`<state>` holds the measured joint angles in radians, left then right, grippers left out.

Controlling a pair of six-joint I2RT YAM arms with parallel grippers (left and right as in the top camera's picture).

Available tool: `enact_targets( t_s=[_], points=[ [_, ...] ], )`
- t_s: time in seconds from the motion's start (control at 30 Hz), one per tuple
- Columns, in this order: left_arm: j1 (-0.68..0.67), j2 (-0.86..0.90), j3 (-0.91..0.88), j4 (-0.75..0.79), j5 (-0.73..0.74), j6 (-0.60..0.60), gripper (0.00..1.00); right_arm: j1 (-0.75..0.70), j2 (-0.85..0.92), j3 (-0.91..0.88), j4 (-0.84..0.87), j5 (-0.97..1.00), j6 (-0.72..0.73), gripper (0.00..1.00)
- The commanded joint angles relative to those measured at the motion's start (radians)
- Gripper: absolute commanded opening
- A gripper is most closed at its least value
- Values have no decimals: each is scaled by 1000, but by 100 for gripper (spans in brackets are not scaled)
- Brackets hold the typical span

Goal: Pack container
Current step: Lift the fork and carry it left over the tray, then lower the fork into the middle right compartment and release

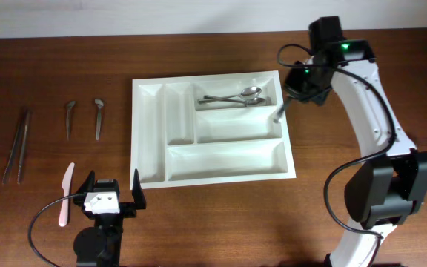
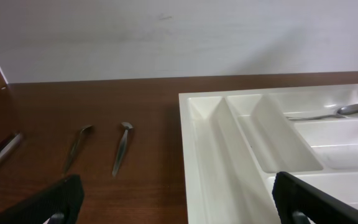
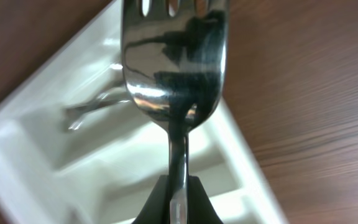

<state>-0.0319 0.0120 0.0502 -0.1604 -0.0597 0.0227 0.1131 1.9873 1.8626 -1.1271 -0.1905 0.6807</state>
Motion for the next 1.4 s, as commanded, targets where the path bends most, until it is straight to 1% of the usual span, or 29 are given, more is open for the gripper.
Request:
enact_targets(
  t_s=[0.0,0.03,0.07,0.3,0.57,0.67,0.8,1.13,1.37],
  points=[
    [4,-6,-3,0,3,15,99,56,0,21,25,-58,238,4],
    [4,-6,-3,0,3,15,99,69,0,21,28,-61,284,4],
    [4,-6,-3,0,3,15,99,89,0,21,24,-61,367,4],
    [4,-6,-3,0,3,15,99,161,0,21,16,-60,717,4],
    [4,-6,-3,-1,3,15,99,184,0,9,27,76,974,4],
    [4,-6,-3,-1,3,15,99,184,1,-22,55,91,1023,4],
    [4,-6,-3,0,3,15,99,187,12,-64,69,94,1054,4],
    [4,-6,-3,0,3,15,99,253,17,-97,129,128,1064,4],
    [4,-6,-3,0,3,15,99,293,19,-100,117,172,1064,4]
  ],
)
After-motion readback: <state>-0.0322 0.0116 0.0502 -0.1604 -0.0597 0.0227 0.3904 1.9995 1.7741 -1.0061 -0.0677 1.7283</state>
